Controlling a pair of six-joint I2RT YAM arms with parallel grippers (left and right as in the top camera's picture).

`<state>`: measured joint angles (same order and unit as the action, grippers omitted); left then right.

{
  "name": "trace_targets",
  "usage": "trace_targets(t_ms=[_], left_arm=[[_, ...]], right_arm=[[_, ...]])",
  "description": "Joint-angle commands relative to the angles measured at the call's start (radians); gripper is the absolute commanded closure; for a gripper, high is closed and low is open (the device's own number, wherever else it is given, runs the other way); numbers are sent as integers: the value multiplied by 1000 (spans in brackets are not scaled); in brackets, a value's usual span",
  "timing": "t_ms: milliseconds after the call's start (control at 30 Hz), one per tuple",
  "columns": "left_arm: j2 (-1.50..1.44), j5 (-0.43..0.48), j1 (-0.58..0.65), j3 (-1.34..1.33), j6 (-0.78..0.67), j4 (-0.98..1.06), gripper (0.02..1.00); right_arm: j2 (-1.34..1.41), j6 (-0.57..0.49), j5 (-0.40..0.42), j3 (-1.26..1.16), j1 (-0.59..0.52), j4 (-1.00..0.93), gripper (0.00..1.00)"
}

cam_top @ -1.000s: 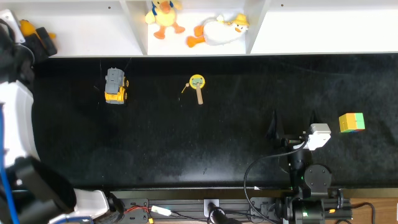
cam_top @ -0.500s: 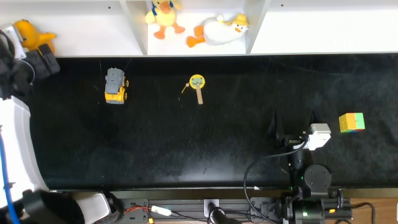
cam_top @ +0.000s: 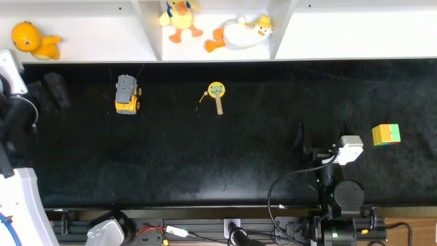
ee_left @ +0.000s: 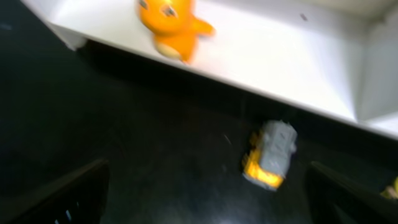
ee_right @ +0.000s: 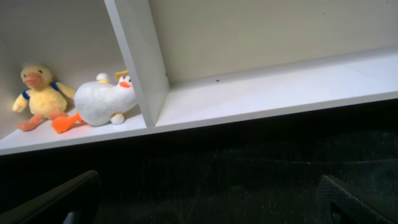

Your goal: Store Toys

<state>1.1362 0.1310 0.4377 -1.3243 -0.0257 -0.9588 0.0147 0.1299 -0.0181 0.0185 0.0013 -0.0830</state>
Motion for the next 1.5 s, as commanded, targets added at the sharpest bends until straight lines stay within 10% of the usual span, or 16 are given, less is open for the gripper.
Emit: trace_targets(t_ms=[33, 400, 1500], left_arm=[[-13, 104, -43, 52, -50, -25, 20], [3, -163, -323, 233, 80, 64, 20], [424, -160, -472, 405, 106, 503, 20]], right_arm=[[-11, 5, 11, -13, -2, 3, 7], [-11, 5, 11, -13, -2, 3, 5], [-11, 4, 11, -13, -2, 3, 5]])
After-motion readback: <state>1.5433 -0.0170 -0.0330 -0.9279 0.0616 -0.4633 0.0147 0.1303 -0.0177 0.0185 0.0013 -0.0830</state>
